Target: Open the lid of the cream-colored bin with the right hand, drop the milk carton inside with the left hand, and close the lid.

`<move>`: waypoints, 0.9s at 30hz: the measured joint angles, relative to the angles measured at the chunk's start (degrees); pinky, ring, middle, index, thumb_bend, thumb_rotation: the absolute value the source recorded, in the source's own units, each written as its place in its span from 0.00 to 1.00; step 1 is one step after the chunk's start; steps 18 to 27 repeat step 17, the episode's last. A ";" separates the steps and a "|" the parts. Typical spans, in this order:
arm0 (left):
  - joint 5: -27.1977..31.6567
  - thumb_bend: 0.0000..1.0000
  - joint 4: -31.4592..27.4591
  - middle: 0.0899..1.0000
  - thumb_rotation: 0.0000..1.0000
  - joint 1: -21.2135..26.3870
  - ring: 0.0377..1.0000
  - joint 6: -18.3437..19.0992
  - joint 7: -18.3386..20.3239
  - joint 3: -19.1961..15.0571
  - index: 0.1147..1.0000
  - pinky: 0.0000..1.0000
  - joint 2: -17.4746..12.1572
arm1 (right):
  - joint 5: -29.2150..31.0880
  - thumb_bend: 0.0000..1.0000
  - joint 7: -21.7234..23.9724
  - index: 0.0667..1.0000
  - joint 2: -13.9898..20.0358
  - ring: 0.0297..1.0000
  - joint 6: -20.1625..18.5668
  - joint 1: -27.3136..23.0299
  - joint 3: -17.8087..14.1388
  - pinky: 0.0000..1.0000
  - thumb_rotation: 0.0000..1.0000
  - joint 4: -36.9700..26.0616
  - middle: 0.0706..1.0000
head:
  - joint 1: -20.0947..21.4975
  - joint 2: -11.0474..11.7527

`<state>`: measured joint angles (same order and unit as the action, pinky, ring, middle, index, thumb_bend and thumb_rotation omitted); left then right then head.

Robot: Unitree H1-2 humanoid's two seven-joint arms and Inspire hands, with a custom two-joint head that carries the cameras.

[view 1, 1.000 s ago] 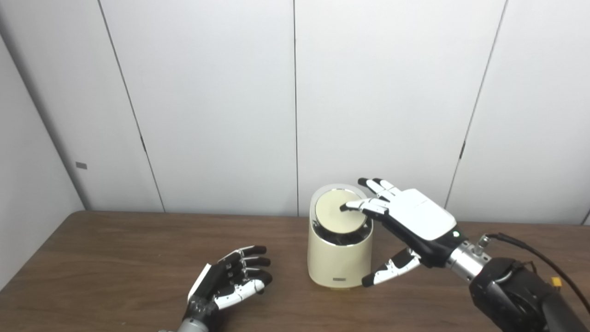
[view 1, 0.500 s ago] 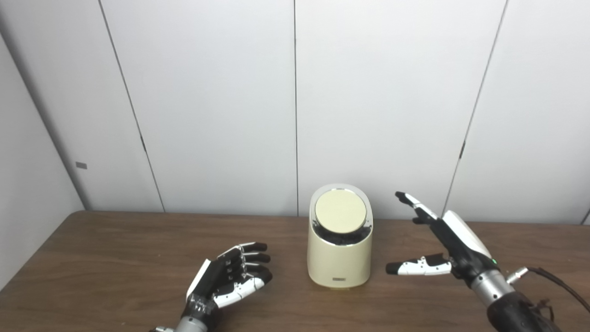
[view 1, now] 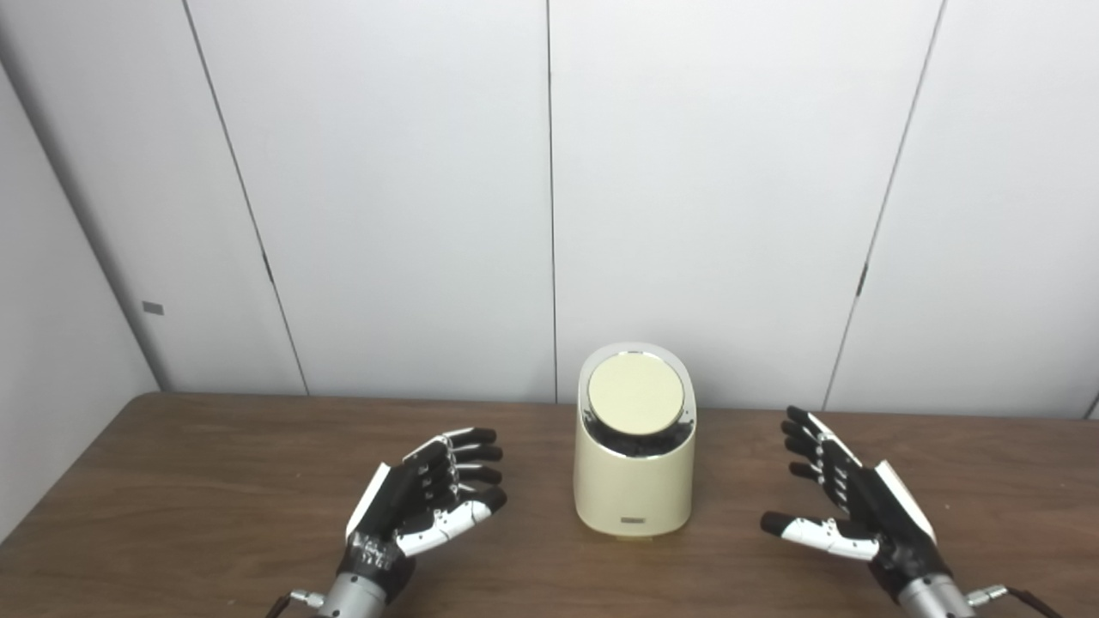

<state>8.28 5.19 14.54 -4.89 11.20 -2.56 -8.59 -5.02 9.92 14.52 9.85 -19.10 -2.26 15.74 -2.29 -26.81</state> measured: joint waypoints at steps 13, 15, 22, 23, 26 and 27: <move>-1.67 0.76 2.87 0.82 0.19 1.73 0.76 -7.01 0.57 0.65 0.91 0.67 -0.35 | 1.62 0.92 0.08 0.92 0.41 0.88 6.55 0.52 0.32 0.84 0.35 2.21 0.89 | 0.35 -0.44; -1.67 0.75 2.99 0.82 0.18 1.72 0.76 -7.09 0.50 0.57 0.90 0.66 -0.34 | 2.25 0.93 0.02 0.91 0.28 0.88 6.84 0.79 0.23 0.84 0.35 2.21 0.89 | 0.53 -0.53; -1.61 0.76 2.99 0.82 0.18 1.73 0.75 -7.36 0.49 0.48 0.90 0.66 -0.34 | 2.76 0.93 -0.04 0.91 0.13 0.88 7.05 1.03 0.23 0.84 0.36 2.20 0.89 | 0.53 -0.53; -1.61 0.76 2.99 0.82 0.18 1.73 0.75 -7.36 0.49 0.48 0.90 0.66 -0.34 | 2.76 0.93 -0.04 0.91 0.13 0.88 7.05 1.03 0.23 0.84 0.36 2.20 0.89 | 0.53 -0.53; -1.61 0.76 2.99 0.82 0.18 1.73 0.75 -7.36 0.49 0.48 0.90 0.66 -0.34 | 2.76 0.93 -0.04 0.91 0.13 0.88 7.05 1.03 0.23 0.84 0.36 2.20 0.89 | 0.53 -0.53; -1.61 0.76 2.99 0.82 0.18 1.73 0.75 -7.36 0.49 0.48 0.90 0.66 -0.34 | 2.76 0.93 -0.04 0.91 0.13 0.88 7.05 1.03 0.23 0.84 0.36 2.20 0.89 | 0.53 -0.53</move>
